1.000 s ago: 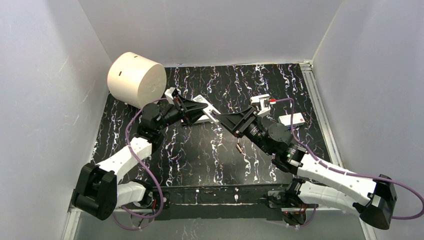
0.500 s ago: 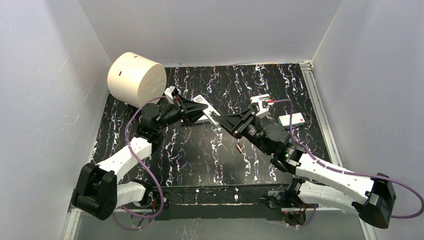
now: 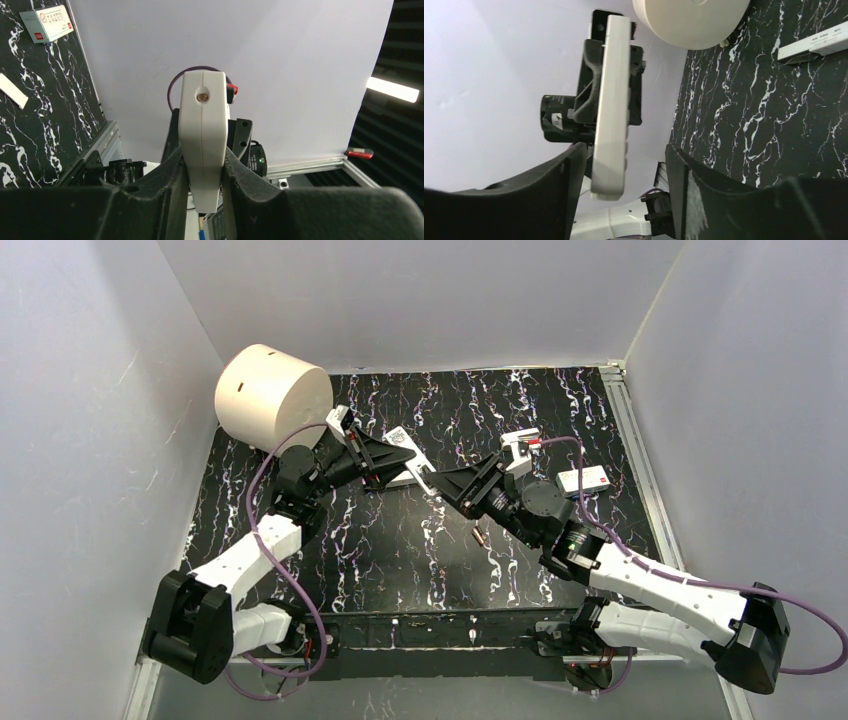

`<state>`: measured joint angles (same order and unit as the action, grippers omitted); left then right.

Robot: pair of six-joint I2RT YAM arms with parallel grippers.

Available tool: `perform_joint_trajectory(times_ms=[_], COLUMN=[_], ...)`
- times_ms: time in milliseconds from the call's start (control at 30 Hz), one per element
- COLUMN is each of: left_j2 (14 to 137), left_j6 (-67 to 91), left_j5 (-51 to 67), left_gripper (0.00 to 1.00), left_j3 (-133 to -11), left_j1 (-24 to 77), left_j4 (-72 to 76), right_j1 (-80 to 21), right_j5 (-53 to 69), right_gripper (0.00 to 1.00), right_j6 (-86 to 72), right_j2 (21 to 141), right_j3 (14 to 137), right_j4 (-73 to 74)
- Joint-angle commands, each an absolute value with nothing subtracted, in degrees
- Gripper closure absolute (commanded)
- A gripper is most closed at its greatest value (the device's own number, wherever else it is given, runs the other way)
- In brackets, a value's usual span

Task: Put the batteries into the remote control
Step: Load the battery into the remote control.

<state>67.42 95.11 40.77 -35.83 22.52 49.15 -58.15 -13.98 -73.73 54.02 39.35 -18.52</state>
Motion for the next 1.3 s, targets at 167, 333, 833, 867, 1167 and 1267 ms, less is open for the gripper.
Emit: perform_joint_trajectory(times_ms=[167,333,833,867,1167,1267], left_j2=[62.23,62.32,60.64,60.29,56.31,53.5], left_j6=[82.02,80.76,77.04,76.21,65.54,60.15], left_j5=[44.17,44.78,45.75,45.66,42.57,38.64], left_gripper=[1.0,1.0,1.0,1.0,1.0,1.0], left_j3=[-39.54,-39.73,-39.55,-39.55,-37.88,-37.39], left_j1=[21.74,21.23,21.01,21.06,20.15,19.86], left_j4=[43.71,42.8,41.47,40.64,28.34,20.38], right_j1=[-58.13,-58.13,-58.18,-58.15,-57.83,-57.48], right_j5=[-7.69,-5.63,-8.82,-8.91,-13.67,-23.0], right_gripper=[0.31,0.41,0.68,0.59,0.2,0.19], right_j6=[-67.71,-63.77,-63.97,-64.06,-52.26,-41.35], right_j2=[52.18,52.41,54.93,54.72,47.4,47.39], right_j3=[42.24,43.39,46.45,46.35,46.91,53.06], right_j4=[-18.68,-16.62,-6.76,-6.81,-0.9,14.71])
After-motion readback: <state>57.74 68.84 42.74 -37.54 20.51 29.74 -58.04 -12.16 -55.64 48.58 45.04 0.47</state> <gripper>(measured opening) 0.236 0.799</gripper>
